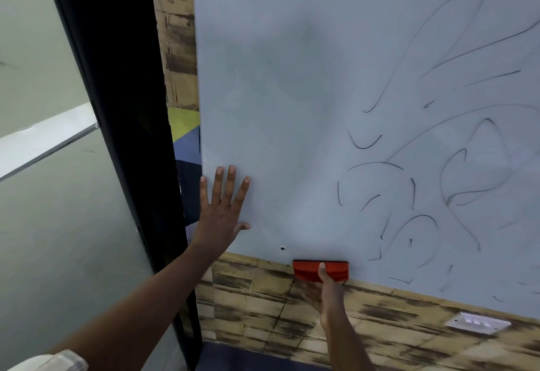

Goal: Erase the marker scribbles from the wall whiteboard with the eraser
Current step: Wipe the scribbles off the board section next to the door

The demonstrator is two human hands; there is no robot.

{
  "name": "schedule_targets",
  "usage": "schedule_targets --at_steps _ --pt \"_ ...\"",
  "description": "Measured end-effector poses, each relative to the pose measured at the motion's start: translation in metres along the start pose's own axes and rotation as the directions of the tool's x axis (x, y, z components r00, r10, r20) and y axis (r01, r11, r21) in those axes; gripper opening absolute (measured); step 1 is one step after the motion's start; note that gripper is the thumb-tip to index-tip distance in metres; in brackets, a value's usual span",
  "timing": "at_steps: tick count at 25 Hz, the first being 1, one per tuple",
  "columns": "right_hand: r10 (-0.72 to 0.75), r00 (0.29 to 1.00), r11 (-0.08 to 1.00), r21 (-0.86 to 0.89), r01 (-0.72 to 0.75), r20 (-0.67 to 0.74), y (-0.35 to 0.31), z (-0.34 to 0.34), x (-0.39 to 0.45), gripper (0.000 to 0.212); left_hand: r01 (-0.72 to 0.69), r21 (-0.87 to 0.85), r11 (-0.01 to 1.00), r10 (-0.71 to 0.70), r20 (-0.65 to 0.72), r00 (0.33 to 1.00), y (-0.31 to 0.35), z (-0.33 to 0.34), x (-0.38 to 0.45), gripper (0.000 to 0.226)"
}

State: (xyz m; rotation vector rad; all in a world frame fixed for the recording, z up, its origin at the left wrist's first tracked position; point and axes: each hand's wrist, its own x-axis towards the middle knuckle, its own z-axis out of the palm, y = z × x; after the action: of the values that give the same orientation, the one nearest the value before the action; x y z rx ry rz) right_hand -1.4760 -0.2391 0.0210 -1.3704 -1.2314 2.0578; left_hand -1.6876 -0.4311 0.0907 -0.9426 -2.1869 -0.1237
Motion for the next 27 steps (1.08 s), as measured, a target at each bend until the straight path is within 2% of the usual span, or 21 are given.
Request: schedule_targets --at_steps 2,4,6,9,13,15,18,20,21,22,23,24,26,27 --pt "-0.047 0.997 0.999 0.011 0.048 -0.064 0.0 -0.005 0.005 0.051 0.018 -0.02 1.0 -0.018 -0.032 0.999 0.006 -0.005 -0.001 0.146" --pt "-0.219 0.952 0.976 -0.043 0.214 -0.212 -0.009 -0.008 0.006 0.045 0.028 -0.075 0.997 -0.037 -0.125 0.992 0.014 -0.015 0.007 0.124" --pt "-0.423 0.831 0.905 -0.123 0.408 -0.36 -0.027 -0.01 -0.004 0.043 0.0 -0.119 0.993 -0.03 -0.252 0.967 0.022 -0.033 0.033 0.108" --pt "-0.621 0.618 0.757 -0.165 0.632 -0.482 -0.063 -0.008 -0.028 0.067 -0.02 -0.19 0.982 -0.065 -0.432 0.9 0.028 -0.063 0.097 0.092" --pt "-0.863 0.387 0.494 -0.386 0.779 -0.324 -0.08 0.005 -0.038 0.07 -0.022 -0.217 0.976 -0.097 -0.521 0.848 0.018 -0.073 0.145 0.074" --pt "-0.919 0.327 0.395 -0.504 0.768 -0.222 -0.073 0.015 -0.034 0.072 -0.031 -0.173 0.984 -0.068 -0.54 0.839 0.016 -0.064 0.144 0.071" --pt "-0.98 0.195 0.113 -0.717 0.687 0.032 -0.063 0.03 -0.031 0.074 -0.052 -0.157 0.986 -0.047 -0.567 0.823 0.015 -0.056 0.144 0.073" --pt "-0.978 0.148 -0.015 -0.755 0.655 0.148 -0.064 0.03 -0.031 0.074 -0.068 -0.152 0.986 -0.033 -0.578 0.815 0.014 -0.054 0.145 0.074" --pt "-0.979 0.142 -0.017 -0.749 0.662 0.148 -0.068 0.027 -0.031 0.075 -0.074 -0.154 0.985 -0.03 -0.584 0.811 0.013 -0.053 0.145 0.074" --pt "-0.984 0.146 0.029 -0.726 0.687 0.099 -0.073 0.022 -0.031 0.075 -0.078 -0.159 0.984 -0.031 -0.588 0.808 0.013 -0.052 0.144 0.074" --pt "-0.986 0.17 0.123 -0.673 0.729 0.003 -0.081 0.016 -0.03 0.075 -0.078 -0.164 0.983 -0.034 -0.591 0.806 0.014 -0.052 0.143 0.074" --pt "-0.97 0.217 0.242 -0.583 0.776 -0.115 -0.09 0.01 -0.029 0.075 -0.077 -0.169 0.983 -0.038 -0.591 0.806 0.015 -0.051 0.143 0.074" --pt "-0.872 0.366 0.467 -0.328 0.821 -0.324 -0.104 0.001 -0.03 0.072 -0.078 -0.186 0.979 -0.047 -0.585 0.81 0.015 -0.051 0.143 0.073" --pt "-0.81 0.436 0.541 -0.212 0.814 -0.393 -0.109 0.0 -0.033 0.069 -0.079 -0.19 0.979 -0.047 -0.582 0.811 0.015 -0.052 0.143 0.073"
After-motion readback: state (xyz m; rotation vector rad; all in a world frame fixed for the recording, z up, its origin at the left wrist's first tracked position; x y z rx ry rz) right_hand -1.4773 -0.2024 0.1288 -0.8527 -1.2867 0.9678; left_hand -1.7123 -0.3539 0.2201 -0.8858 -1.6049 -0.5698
